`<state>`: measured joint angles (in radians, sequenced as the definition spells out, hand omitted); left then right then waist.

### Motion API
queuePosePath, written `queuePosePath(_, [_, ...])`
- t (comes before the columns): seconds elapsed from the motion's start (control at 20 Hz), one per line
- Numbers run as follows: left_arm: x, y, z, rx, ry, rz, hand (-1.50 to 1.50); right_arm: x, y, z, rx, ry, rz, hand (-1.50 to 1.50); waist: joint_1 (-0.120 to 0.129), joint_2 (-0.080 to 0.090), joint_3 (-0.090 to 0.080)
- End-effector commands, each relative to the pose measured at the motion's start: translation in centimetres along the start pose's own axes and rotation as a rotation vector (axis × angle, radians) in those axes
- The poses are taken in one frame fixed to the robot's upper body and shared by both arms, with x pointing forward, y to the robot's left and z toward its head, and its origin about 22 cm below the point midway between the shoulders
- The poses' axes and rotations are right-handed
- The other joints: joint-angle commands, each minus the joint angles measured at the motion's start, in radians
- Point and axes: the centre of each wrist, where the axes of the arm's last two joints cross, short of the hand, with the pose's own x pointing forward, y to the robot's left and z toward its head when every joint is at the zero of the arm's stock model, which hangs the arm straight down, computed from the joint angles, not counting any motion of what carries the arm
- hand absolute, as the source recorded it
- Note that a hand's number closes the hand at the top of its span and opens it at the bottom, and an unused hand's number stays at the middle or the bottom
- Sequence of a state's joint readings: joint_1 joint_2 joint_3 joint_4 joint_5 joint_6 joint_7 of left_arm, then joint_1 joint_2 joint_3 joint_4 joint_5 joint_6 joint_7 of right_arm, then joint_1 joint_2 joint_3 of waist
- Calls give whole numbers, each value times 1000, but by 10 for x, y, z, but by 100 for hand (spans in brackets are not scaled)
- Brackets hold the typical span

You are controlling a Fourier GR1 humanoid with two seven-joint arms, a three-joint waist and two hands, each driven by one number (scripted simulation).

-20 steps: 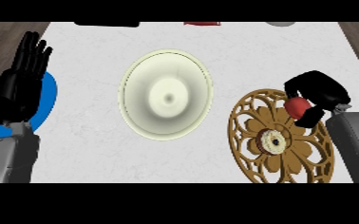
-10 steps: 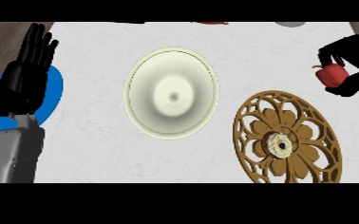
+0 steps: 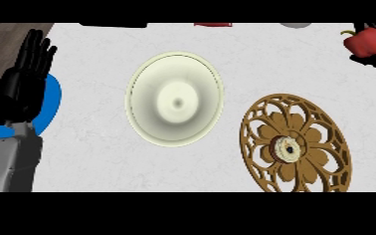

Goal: Pick the bell pepper from the placemat and place it in the bowl

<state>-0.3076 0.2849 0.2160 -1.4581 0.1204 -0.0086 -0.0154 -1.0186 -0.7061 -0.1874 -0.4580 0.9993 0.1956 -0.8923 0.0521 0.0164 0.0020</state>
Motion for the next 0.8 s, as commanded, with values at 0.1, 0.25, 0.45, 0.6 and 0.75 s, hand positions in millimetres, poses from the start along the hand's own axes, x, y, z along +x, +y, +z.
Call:
queuePosePath(0.1, [1, 1, 4, 10, 16, 8, 0, 20, -35, -33, -78, -185, -177, 150, -18, -10, -2])
queuePosePath(0.25, [-12, 3, 11, 24, 29, 2, 0, 34, -22, -55, -51, -278, -326, 150, -39, -16, -3])
queuePosePath(0.45, [0, 20, 20, 26, 26, -29, 0, 53, -35, -76, -18, -299, -377, 150, -39, -24, -3])
queuePosePath(0.6, [-7, 15, 14, 56, 23, -19, 0, 89, -34, -111, 43, -324, -396, 150, -57, -26, -4])
queuePosePath(0.75, [5, 9, 13, 46, 16, -16, 0, 116, -43, -133, 63, -328, -410, 150, -50, -25, -3])
